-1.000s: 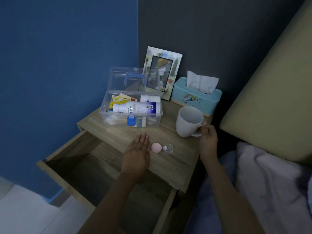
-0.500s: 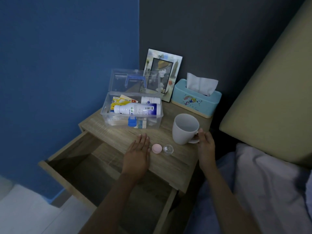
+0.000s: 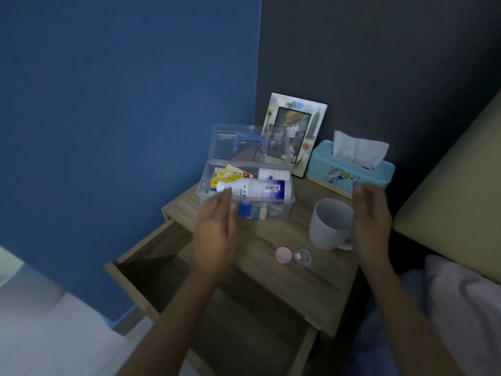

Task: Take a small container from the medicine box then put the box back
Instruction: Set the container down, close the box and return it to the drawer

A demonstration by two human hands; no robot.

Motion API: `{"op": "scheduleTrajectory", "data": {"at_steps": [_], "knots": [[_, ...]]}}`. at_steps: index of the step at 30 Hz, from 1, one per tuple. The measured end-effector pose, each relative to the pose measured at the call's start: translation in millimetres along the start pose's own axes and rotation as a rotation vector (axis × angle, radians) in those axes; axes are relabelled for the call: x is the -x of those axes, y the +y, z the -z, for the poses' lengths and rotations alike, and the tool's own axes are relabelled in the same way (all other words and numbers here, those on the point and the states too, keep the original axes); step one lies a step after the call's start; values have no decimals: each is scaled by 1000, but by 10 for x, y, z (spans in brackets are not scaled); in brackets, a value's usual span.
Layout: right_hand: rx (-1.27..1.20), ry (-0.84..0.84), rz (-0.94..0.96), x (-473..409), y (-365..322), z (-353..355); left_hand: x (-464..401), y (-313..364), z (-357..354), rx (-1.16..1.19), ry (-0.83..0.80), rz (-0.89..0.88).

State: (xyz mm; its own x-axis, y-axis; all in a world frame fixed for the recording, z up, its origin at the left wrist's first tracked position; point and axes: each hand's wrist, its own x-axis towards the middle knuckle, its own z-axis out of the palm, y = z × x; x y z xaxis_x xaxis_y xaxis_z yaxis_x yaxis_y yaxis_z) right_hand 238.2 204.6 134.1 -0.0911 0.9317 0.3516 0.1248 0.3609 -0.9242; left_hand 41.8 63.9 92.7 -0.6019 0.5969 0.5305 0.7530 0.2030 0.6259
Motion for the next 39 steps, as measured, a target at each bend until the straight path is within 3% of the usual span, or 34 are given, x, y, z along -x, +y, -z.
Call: {"op": "scheduleTrajectory", "data": {"at_steps": [4, 8, 13, 17, 22, 29, 34, 39], "knots": [[2, -140, -24, -415, -330, -623, -530, -188, 61, 43, -30, 187], [140, -309, -260, -1074, -221, -1337, -872, -471, -40, 98, -116, 347], [208, -328, -516, -1589, -78, -1825, -1004, -559, -132, 267, -125, 467], [16, -306, -653, -1674, -10, -1970, -1020, -605, -177, 297, -136, 462], [-146, -216, -628, -1611, -52, -1879, -992, -565, -173, 418, -75, 508], [-382, 9, -520, -955, -270, -1501, -1056, -513, -128, 653, -47, 767], [-408, 36, -484, -240, -189, -1320, -976, -368, -40, 775, 24, 726], [-204, 96, -370, 95, -79, -1334, -825, -350, -30, 679, 25, 642]]}}
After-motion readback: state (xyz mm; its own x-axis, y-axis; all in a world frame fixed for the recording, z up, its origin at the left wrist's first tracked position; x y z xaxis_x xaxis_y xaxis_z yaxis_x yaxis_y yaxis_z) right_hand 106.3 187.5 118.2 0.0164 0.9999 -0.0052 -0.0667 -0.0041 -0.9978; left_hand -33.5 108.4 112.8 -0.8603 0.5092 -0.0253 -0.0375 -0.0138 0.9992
